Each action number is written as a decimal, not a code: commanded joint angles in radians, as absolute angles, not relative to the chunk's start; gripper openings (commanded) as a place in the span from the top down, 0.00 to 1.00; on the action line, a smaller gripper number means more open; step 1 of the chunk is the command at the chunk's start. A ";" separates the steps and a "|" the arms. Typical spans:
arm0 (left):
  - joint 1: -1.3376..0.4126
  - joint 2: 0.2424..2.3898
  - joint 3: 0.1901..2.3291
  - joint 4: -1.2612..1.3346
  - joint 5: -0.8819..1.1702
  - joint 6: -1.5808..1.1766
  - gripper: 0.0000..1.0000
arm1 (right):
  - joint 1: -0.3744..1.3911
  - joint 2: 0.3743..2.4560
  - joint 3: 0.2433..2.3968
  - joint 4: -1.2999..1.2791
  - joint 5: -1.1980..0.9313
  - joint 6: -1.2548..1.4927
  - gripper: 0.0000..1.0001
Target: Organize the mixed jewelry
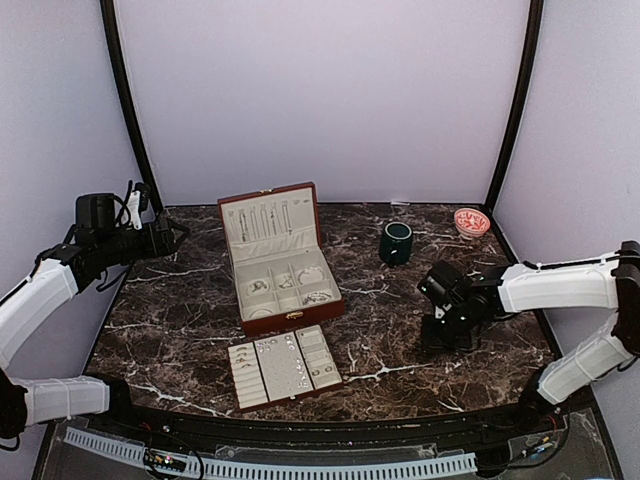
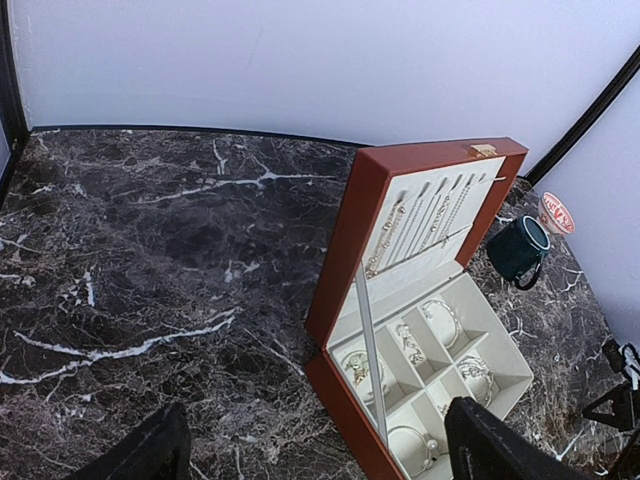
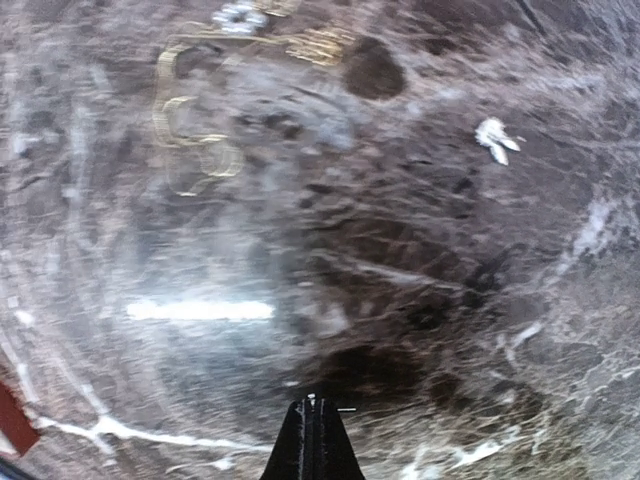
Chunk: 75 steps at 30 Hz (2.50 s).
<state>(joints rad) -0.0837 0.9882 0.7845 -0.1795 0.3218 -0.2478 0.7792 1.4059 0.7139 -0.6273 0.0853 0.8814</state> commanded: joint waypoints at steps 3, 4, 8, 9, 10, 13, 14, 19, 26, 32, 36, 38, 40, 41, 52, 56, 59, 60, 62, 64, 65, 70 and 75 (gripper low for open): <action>-0.090 0.988 0.773 -0.157 0.333 -0.249 0.09 | 0.811 1.310 0.748 -0.405 -0.141 0.915 1.00; -0.090 0.988 0.772 -0.158 0.333 -0.249 0.09 | 0.822 1.312 0.748 -0.358 -0.189 0.926 1.00; -0.089 0.986 0.773 -0.158 0.334 -0.249 0.09 | 0.912 1.384 0.778 -0.169 -0.311 0.985 1.00; -0.089 0.986 0.773 -0.157 0.334 -0.249 0.09 | 0.937 1.414 0.792 -0.130 -0.330 0.998 1.00; -0.089 0.985 0.773 -0.157 0.334 -0.249 0.09 | 0.960 1.443 0.809 -0.093 -0.347 1.010 1.00; -0.090 0.980 0.773 -0.156 0.334 -0.248 0.09 | 1.019 1.536 0.860 0.017 -0.392 1.046 1.00; -0.089 0.980 0.773 -0.155 0.333 -0.249 0.09 | 1.034 1.566 0.876 0.054 -0.406 1.054 1.00; -0.090 0.978 0.772 -0.156 0.340 -0.250 0.09 | 1.098 1.724 0.965 0.163 -0.489 1.092 1.00; -0.090 0.971 0.772 -0.154 0.341 -0.250 0.09 | 1.132 1.812 1.020 0.198 -0.543 1.108 1.00; -0.089 0.969 0.772 -0.155 0.343 -0.251 0.09 | 1.137 1.845 1.003 0.199 -0.531 1.112 1.00; -0.090 0.969 0.771 -0.155 0.342 -0.250 0.09 | 1.137 1.869 0.999 0.223 -0.537 1.117 1.00; -0.090 0.970 0.770 -0.154 0.341 -0.250 0.09 | 1.137 1.878 1.000 0.231 -0.539 1.117 1.00; -0.089 0.969 0.769 -0.154 0.341 -0.251 0.09 | 1.137 1.887 1.000 0.231 -0.537 1.116 1.00; -0.090 0.969 0.770 -0.154 0.340 -0.250 0.09 | 1.137 1.894 0.999 0.230 -0.536 1.117 1.00; -0.089 0.973 0.769 -0.155 0.339 -0.249 0.09 | 1.136 1.912 0.980 0.226 -0.525 1.137 1.00; -0.089 0.973 0.769 -0.154 0.340 -0.249 0.09 | 1.136 1.920 0.974 0.243 -0.532 1.146 1.00; -0.090 0.971 0.770 -0.155 0.339 -0.249 0.09 | 1.138 1.923 0.974 0.247 -0.536 1.147 1.00; -0.089 0.971 0.770 -0.155 0.339 -0.249 0.09 | 1.137 1.923 0.974 0.245 -0.537 1.148 1.00; -0.090 0.972 0.771 -0.154 0.339 -0.250 0.09 | 1.138 1.923 0.973 0.243 -0.535 1.149 1.00; -0.090 0.971 0.770 -0.154 0.338 -0.250 0.09 | 1.137 1.920 0.973 0.241 -0.534 1.150 1.00; -0.090 0.971 0.771 -0.154 0.339 -0.250 0.09 | 1.137 1.921 0.973 0.242 -0.534 1.150 1.00; -0.089 0.971 0.771 -0.154 0.340 -0.249 0.09 | 1.138 1.926 0.969 0.245 -0.535 1.155 1.00; -0.089 0.970 0.772 -0.155 0.338 -0.247 0.09 | 1.138 1.926 0.967 0.245 -0.536 1.159 1.00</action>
<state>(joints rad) -0.0837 0.9871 0.7841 -0.1730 0.3260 -0.2481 1.1297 1.9133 0.9771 0.2131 -0.5278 1.1477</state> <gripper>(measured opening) 0.910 0.009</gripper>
